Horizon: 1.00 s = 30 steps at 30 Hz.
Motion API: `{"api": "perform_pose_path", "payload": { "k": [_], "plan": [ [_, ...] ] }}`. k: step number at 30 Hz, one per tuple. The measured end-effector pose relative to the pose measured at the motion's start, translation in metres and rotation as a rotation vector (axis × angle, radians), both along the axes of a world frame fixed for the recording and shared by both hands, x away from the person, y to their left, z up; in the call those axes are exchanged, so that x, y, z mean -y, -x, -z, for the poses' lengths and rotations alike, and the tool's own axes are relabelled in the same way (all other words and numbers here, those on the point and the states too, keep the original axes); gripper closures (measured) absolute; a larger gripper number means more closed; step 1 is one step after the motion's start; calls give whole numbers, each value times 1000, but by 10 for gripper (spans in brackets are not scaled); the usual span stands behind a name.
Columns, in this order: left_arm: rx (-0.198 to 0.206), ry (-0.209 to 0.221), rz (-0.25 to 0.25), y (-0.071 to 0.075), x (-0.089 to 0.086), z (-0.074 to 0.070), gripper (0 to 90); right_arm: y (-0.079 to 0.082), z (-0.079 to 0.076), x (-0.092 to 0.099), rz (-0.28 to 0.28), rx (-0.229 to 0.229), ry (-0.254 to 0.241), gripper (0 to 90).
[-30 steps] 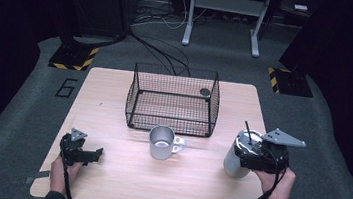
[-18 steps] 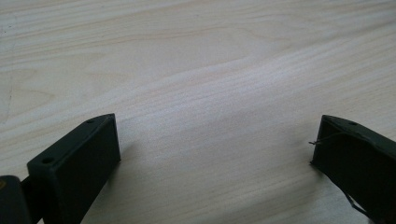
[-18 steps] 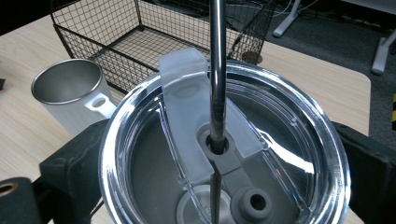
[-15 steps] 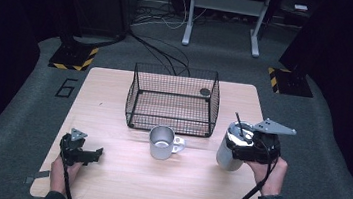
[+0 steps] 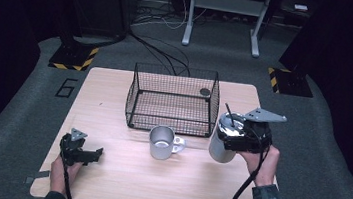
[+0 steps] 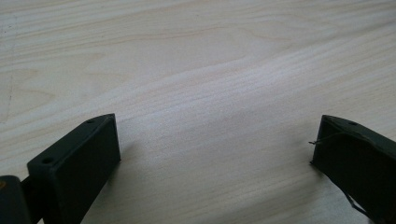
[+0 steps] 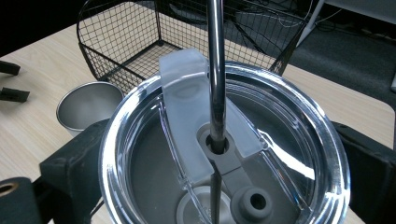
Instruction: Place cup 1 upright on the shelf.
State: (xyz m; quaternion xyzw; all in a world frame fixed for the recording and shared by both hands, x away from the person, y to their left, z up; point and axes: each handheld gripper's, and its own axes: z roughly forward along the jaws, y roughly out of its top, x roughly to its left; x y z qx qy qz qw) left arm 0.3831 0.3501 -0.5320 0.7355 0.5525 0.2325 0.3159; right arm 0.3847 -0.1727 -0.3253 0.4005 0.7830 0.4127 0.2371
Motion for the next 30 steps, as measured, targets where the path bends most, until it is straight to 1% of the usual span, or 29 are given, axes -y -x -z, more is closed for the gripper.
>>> {"api": "perform_pose_path", "payload": {
  "k": [6, 7, 8, 10, 11, 17, 21, 23, 28, 30],
  "plan": [
    [2, -3, 1, 0, 0, 0, 4, -7, -2, -5, -16, 2, 1, 36],
    [0, -1, 1, 0, 0, 0, 4, -7, -2, -7, -11, -6, -2, 36],
    [-1, 0, 0, 0, 0, 0, 4, -9, -2, -7, -19, 3, 3, 36],
    [1, -1, 1, 0, 0, 0, 3, -10, -4, -9, -20, 0, 3, 36],
    [0, 1, 0, 0, 0, 0, 4, -12, -4, -10, -24, 5, 5, 36],
    [1, -1, 0, 0, 0, 0, 4, -17, -11, -15, -37, 4, 1, 36],
    [1, 0, 1, 0, 0, 0, 4, -20, -16, -18, -40, 9, -4, 36],
    [2, -3, 1, 0, 0, 0, 3, -22, -18, -20, -50, 17, 2, 36],
    [0, 1, 0, 0, 0, 0, 4, -27, -20, -24, -54, 15, -2, 36],
    [1, -2, 1, 0, 0, 0, 4, -28, -21, -26, -50, 8, -5, 36]
  ]
}}
